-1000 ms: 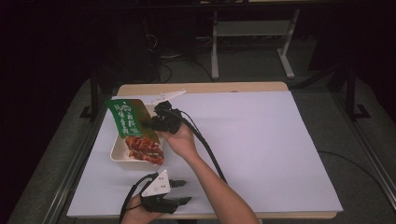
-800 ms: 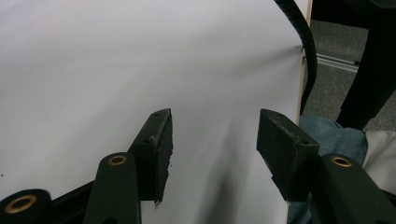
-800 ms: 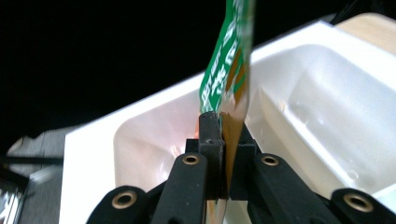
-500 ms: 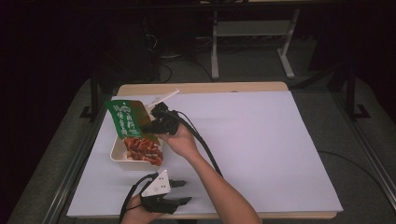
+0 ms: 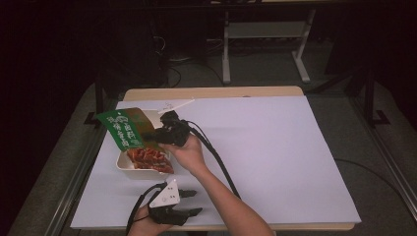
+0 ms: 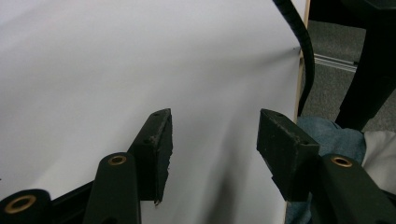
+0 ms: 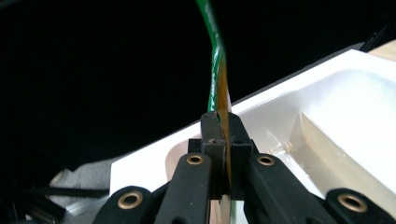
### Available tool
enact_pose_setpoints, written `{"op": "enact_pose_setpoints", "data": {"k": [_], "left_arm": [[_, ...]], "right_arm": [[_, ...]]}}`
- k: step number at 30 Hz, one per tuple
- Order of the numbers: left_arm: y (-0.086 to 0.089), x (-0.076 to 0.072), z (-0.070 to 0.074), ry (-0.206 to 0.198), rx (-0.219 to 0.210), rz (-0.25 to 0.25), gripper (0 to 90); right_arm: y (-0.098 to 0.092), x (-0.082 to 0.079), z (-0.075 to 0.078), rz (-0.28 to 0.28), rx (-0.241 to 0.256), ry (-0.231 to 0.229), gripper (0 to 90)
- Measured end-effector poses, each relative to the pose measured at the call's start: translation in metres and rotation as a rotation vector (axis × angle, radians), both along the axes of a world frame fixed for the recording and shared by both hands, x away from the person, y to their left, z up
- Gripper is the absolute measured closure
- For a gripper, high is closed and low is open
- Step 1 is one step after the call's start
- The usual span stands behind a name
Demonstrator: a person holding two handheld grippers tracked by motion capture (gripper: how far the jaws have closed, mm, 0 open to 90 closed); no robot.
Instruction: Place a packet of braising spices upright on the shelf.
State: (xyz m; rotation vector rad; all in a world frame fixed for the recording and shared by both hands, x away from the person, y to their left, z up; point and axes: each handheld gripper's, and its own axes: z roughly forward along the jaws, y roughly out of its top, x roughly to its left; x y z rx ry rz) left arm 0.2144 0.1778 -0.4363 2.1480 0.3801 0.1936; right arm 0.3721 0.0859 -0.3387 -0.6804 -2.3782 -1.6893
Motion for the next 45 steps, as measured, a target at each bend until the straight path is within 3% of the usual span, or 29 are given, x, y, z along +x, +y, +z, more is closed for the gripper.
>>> {"op": "enact_pose_setpoints", "data": {"k": [10,12,17,23,25,27,31,40,43,45], "left_arm": [[-0.001,0.0,0.0,0.003,-0.001,-0.002,44.8],[-0.001,-0.001,0.0,0.004,0.0,-0.003,44.8],[-0.001,0.0,0.0,0.003,0.002,-0.004,44.6],[-0.001,0.0,0.0,0.004,0.0,-0.005,44.5],[-0.001,0.0,0.0,0.004,0.001,-0.006,44.5],[-0.001,0.0,0.0,0.006,-0.002,-0.004,44.4],[0.0,0.0,0.001,0.005,-0.006,-0.002,44.4],[-0.002,-0.001,0.001,0.004,-0.012,-0.005,44.3],[-0.002,-0.002,0.001,0.003,-0.009,-0.007,44.3],[-0.001,-0.002,0.002,0.003,-0.008,-0.007,44.3]], "right_arm": [[-0.012,0.007,-0.021,-0.158,-0.013,-0.005,89.1],[-0.016,0.009,-0.026,-0.174,0.0,0.014,88.9],[-0.018,0.016,-0.027,-0.126,-0.017,0.034,87.4],[-0.003,0.027,-0.022,0.026,-0.186,0.065,78.1],[0.005,0.028,-0.025,0.071,-0.25,0.069,79.4],[0.008,0.027,-0.028,0.066,-0.273,0.056,86.6],[0.006,0.02,-0.032,0.063,-0.212,0.05,88.6],[-0.01,0.0,-0.024,-0.024,0.029,0.038,89.1],[-0.007,-0.003,-0.03,-0.082,0.035,0.012,89.1],[-0.003,-0.004,-0.039,-0.105,0.005,-0.01,89.1]]}}
